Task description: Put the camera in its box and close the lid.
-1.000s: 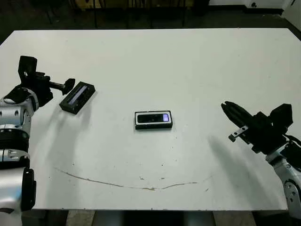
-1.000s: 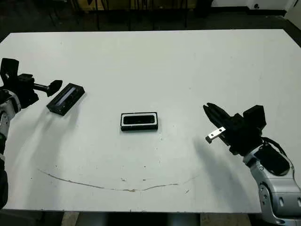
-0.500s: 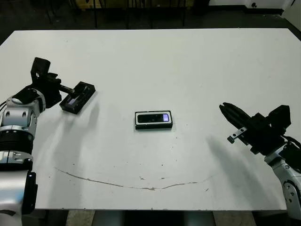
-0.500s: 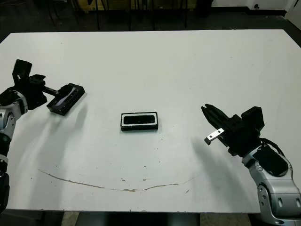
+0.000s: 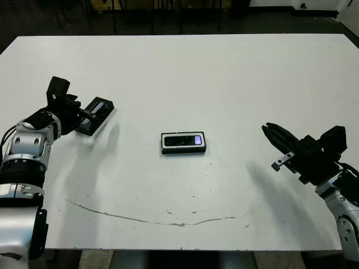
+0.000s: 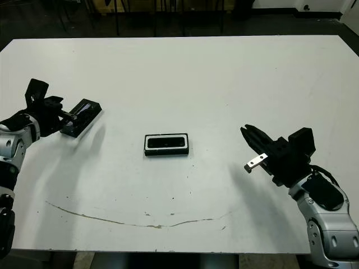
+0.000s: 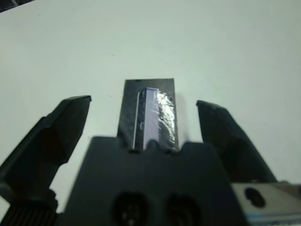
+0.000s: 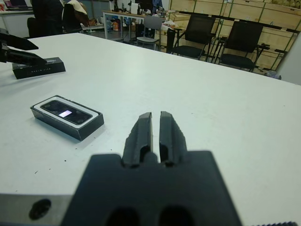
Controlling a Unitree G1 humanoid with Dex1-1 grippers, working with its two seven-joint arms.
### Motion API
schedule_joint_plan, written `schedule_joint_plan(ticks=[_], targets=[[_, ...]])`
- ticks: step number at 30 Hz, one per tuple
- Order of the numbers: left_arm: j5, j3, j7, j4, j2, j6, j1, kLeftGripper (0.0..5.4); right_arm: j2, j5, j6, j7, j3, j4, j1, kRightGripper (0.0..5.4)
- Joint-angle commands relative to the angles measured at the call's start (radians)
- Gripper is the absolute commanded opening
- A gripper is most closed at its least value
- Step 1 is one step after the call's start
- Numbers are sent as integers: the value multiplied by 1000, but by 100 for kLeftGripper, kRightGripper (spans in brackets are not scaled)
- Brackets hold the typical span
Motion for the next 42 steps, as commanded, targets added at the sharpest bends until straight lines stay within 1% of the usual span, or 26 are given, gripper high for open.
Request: schedule_joint_plan(ticks=[1, 4, 10, 17, 18, 25, 29, 32, 35, 37, 39, 42], targets=[[23, -12, 0, 35, 0, 16, 25, 539, -11, -6, -10, 10, 3, 18, 11, 0], [37, -19, 6, 54, -2, 15, 21, 539, -9, 2, -25, 22, 2, 35, 8, 0], [71, -44, -8, 102, 6, -16, 15, 539, -17, -1, -3, 10, -1, 17, 13, 0], [62, -35, -38, 119, 3, 3, 18, 539, -25, -14, 53, -36, -1, -41, 29, 0], [62, -35, -42, 120, 3, 3, 19, 539, -20, -11, 36, -28, -1, -30, 29, 0], [73, -43, -48, 127, 1, -1, 25, 539, -23, -15, 44, -32, -2, -33, 26, 0], [54, -19, -24, 133, -17, 1, 38, 539, -20, -3, 27, -17, -10, -15, 27, 0], [45, -8, -19, 153, -28, 6, 37, 539, -22, 0, 49, -23, -12, -23, 28, 0], [54, -19, -20, 160, -33, -14, 44, 511, -23, -1, 59, -29, -13, -28, 29, 0], [71, -41, -36, 161, -31, -56, 57, 476, -22, -2, 72, -37, -15, -36, 30, 0], [98, -87, -103, 171, -12, -118, 62, 439, -24, -2, 82, -41, -15, -43, 31, 0], [155, -170, -220, 199, 25, -183, 43, 381, -32, -8, 140, -68, -17, -81, 38, 0]])
